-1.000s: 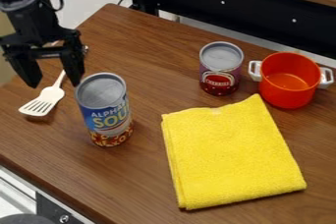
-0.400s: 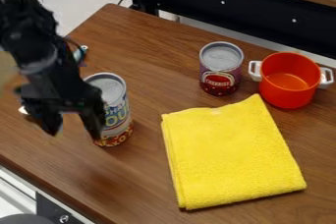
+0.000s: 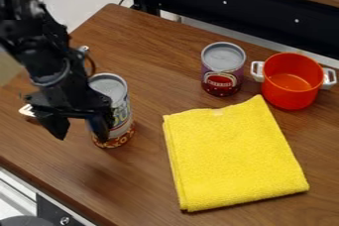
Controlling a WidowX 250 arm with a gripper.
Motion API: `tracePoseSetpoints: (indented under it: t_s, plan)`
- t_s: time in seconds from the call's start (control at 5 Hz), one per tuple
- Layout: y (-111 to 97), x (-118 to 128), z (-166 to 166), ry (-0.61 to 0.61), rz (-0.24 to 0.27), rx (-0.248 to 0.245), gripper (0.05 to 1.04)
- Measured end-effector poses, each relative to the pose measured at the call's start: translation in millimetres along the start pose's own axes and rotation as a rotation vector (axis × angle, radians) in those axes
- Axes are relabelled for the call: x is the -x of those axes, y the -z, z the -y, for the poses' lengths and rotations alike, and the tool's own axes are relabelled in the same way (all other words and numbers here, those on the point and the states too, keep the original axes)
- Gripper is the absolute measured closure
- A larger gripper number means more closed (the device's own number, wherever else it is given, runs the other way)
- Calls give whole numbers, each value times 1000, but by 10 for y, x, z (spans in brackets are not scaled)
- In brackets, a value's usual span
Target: Moving the can to top left side side of the table
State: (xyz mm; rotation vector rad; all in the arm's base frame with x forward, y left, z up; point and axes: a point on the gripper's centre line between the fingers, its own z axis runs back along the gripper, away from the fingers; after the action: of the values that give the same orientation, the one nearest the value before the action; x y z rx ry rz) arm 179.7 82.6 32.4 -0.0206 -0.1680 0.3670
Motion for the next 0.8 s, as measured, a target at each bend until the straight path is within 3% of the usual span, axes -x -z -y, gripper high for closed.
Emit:
tracePoseSetpoints:
  t_s: [0.4, 0.8]
  plan:
    - [172, -179, 24, -3, 15, -48, 85]
    - [156, -518, 4, 0, 71, -53, 85]
